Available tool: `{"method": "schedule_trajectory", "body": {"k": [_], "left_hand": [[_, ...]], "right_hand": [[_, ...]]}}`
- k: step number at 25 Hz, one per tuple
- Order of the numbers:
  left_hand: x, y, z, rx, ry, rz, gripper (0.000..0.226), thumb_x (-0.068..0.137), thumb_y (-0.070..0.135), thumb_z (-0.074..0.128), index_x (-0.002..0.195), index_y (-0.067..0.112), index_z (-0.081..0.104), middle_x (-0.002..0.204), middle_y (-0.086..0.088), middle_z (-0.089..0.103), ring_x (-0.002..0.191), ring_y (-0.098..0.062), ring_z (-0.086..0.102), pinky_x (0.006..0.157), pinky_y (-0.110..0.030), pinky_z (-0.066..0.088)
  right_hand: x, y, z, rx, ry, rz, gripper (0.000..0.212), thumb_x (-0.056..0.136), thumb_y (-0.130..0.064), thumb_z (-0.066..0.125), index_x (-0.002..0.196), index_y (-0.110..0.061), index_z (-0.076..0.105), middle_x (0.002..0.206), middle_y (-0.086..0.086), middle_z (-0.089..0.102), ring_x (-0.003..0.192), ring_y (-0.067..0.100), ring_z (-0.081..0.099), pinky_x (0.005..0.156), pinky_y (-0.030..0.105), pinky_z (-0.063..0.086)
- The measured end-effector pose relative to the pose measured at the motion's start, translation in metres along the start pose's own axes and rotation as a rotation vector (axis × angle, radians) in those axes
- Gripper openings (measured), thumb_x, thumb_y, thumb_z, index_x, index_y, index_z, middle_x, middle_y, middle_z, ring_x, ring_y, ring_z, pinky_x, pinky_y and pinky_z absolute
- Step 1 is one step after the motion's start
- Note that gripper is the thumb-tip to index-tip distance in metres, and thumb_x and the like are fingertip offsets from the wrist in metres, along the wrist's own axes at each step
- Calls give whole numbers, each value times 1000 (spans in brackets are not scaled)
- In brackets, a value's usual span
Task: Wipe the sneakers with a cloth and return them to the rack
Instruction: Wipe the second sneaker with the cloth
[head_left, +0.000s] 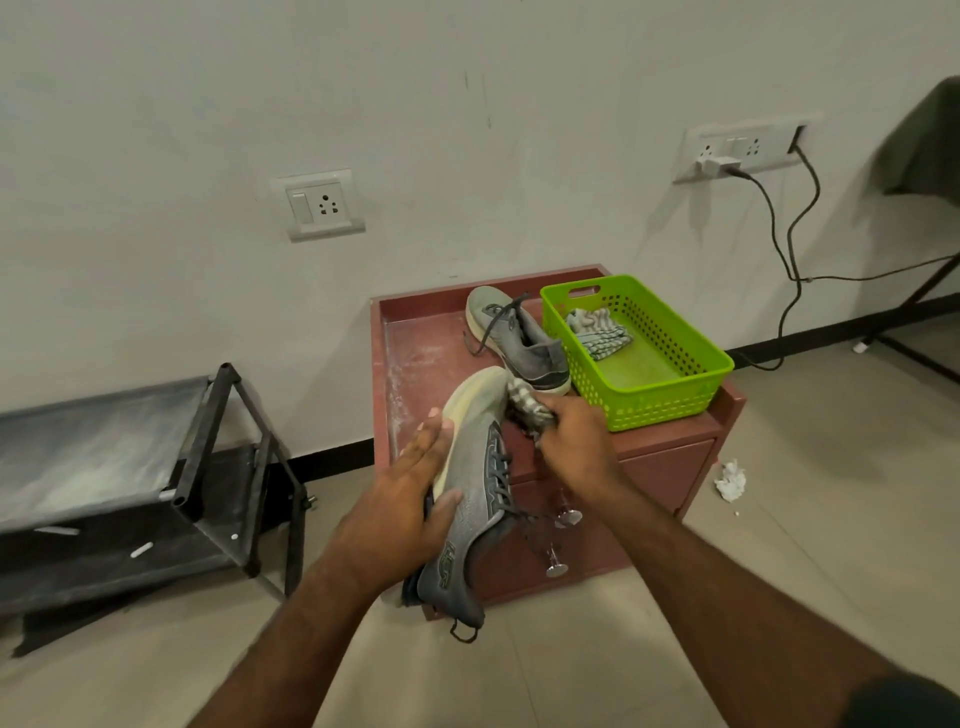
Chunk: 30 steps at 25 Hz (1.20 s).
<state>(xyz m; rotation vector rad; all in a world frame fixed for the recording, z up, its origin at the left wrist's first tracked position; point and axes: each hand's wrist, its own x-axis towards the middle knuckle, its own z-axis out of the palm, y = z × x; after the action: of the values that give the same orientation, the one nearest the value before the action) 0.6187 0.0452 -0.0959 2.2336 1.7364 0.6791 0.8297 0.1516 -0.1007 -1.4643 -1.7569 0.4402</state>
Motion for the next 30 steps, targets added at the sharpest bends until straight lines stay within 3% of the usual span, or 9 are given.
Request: {"method": "schedule_trajectory", "body": {"k": [3,6,9,13,15,18,25,28,30], "left_hand": [[-2,-3,-2,-6,5,-11,75,101,43,51,160,33,5,165,20,-6,151,-3,6,119,-25,13],[-2,-6,-1,-29,28,-18,74,100,38,53,160,28,12,166,16,-1,152,-7,13,122,-31,21],[-3,-5,0,-36,30,-16,74,100,35,54,160,28,11,166,15,1,152,-7,14,121,-28,20],[-2,-7,-4,-37,8,-25,76,101,38,51,160,33,5,166,19,-5,152,-4,8,122,-28,17],[0,-6,-1,-39,0,-22,76,100,37,52,160,34,5,165,20,-6,151,-1,3,122,-28,14],[1,-3,3,-49,21,-20,75,100,32,53,160,30,7,165,18,-5,151,1,0,121,-22,9],[-4,-2,0,-41,54,-48,74,101,30,52,160,25,9,166,12,0,151,-1,4,124,-27,10],[-1,-1,0,48,61,-38,70,102,35,45,160,23,9,166,9,1,152,-1,1,125,-29,4],[0,-2,1,124,75,-46,69,99,41,37,160,23,10,166,7,3,153,-3,2,126,-36,3]], "right_hand": [[-10,-10,-16,96,84,-153,49,86,5,57,131,-14,63,129,0,65,119,11,60,103,15,39],[-38,-26,8,87,-184,-431,62,75,15,51,132,-6,61,137,8,59,131,16,53,116,27,32],[-36,-10,23,-33,-302,-318,62,74,11,51,130,-12,64,135,10,61,128,23,56,113,28,37],[-13,-13,-4,-20,57,-27,47,87,-2,58,126,-25,67,119,1,71,106,18,67,85,16,43],[-14,-27,-5,60,143,-151,51,85,4,54,131,-16,64,127,1,67,118,15,62,100,19,43],[-19,-40,19,62,-42,-462,62,77,15,49,134,-6,59,140,9,56,136,16,46,117,27,29],[0,-20,11,-41,-110,63,44,89,-2,55,127,-21,67,124,8,68,112,28,63,96,28,45],[-1,-28,4,37,40,-77,52,84,6,54,128,-19,66,126,4,68,115,19,63,102,21,44],[-6,-24,12,55,-86,-177,56,83,10,54,130,-19,64,132,2,64,124,14,57,107,11,32]]}}
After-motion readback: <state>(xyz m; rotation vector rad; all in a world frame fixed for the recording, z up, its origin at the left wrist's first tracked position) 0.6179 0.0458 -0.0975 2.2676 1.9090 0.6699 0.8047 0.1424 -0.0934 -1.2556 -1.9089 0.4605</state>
